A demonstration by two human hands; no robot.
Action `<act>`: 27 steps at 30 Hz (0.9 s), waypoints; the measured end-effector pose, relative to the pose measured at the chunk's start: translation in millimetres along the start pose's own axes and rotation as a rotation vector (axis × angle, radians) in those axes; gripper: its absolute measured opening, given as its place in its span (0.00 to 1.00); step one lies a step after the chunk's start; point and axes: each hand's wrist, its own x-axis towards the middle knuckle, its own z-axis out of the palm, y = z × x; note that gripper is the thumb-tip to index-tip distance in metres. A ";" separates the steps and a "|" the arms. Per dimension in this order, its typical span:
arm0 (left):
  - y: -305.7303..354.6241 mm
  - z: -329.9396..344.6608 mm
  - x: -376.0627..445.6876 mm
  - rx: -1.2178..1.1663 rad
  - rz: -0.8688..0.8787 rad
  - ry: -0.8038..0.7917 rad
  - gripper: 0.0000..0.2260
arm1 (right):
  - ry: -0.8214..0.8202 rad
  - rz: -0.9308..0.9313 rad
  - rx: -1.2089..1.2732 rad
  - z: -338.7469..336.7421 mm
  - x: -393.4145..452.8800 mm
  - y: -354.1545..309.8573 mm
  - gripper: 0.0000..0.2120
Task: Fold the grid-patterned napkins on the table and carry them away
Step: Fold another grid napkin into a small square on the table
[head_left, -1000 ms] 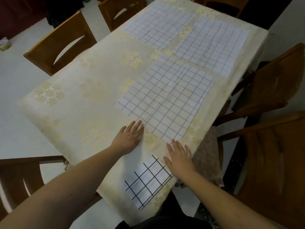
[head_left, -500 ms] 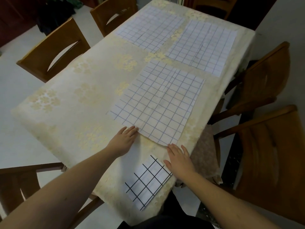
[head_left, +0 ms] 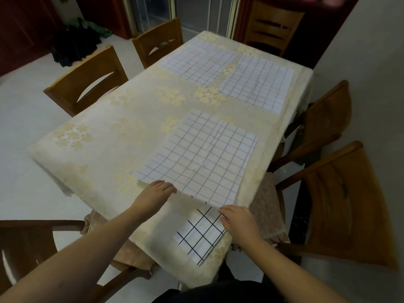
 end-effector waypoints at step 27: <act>-43.7 -76.3 28.2 -0.059 -0.272 0.408 0.04 | 0.144 0.591 0.595 -76.9 -8.0 -17.9 0.12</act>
